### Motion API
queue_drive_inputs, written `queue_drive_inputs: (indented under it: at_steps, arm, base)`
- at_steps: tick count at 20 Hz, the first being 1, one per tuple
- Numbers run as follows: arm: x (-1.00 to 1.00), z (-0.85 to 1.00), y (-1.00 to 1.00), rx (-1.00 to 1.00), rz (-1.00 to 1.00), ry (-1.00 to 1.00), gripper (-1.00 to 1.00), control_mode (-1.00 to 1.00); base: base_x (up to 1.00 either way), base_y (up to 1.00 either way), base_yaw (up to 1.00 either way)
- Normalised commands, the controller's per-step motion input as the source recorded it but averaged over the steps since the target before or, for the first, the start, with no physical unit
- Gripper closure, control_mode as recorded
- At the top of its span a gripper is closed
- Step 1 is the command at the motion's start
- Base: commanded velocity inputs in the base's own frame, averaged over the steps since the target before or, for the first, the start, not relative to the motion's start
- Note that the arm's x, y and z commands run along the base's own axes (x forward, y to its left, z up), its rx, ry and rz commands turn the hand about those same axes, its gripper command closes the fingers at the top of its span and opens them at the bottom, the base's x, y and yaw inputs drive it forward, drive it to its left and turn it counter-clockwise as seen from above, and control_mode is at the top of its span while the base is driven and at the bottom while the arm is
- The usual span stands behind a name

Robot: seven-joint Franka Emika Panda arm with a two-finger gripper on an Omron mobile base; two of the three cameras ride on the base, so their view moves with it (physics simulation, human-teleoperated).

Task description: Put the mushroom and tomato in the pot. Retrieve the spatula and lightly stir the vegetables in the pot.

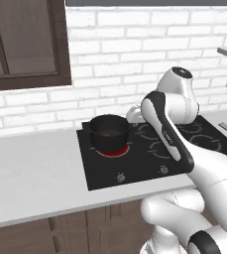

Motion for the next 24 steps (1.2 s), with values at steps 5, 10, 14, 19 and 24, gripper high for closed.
queue_drive_inputs:
  at_steps: [5,10,14,19,24]
  arm:
    - [0.00,0.00,0.00,0.00,0.00,0.00,-1.00,1.00]
    - [0.00,0.00,0.00,0.00,0.00,0.00,-1.00,1.00]
    - [0.00,0.00,0.00,0.00,0.00,0.00,-1.00,1.00]
    - [0.00,0.00,0.00,0.00,0.00,0.00,-1.00,1.00]
    - [0.00,0.00,0.00,0.00,0.00,0.00,-1.00,1.00]
  base:
    - [-0.19,-0.15,-0.02]
    - [-0.55,-0.95,-0.08]
    - [0.00,-1.00,-0.08]
    - [0.02,-1.00,-0.06]
    - [0.25,-1.00,-0.01]
